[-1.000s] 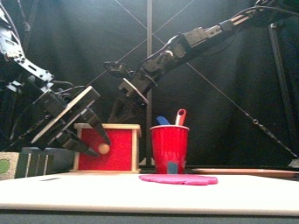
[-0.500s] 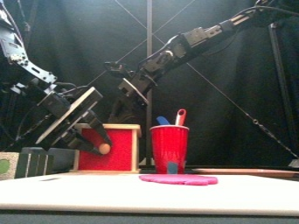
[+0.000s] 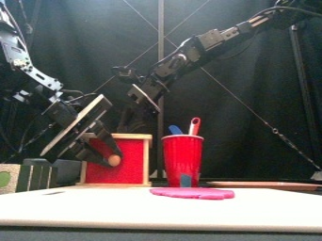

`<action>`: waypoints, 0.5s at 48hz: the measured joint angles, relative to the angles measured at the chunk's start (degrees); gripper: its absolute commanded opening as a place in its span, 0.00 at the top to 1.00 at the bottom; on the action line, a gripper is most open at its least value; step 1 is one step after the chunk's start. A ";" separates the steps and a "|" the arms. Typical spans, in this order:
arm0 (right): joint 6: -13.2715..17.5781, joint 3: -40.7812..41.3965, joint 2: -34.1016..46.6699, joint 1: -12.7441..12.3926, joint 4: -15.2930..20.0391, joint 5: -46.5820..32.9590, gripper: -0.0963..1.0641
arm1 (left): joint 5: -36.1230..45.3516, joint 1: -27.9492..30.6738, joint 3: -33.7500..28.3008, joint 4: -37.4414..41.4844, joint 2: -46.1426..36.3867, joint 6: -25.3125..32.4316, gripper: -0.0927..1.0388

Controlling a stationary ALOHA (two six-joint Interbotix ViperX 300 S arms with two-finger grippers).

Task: Get the cutter from the drawer then cut the dough then place the extra dough in the bowl
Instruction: Open the drawer

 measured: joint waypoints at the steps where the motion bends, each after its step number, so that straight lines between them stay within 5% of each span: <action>1: 0.00 0.00 0.00 0.00 0.00 0.00 0.89 | 0.00 0.00 0.00 0.09 0.00 0.00 0.54; 24: 0.09 -0.35 0.26 0.00 0.00 0.00 0.89 | 2.11 -3.78 1.32 0.18 -1.58 0.00 0.54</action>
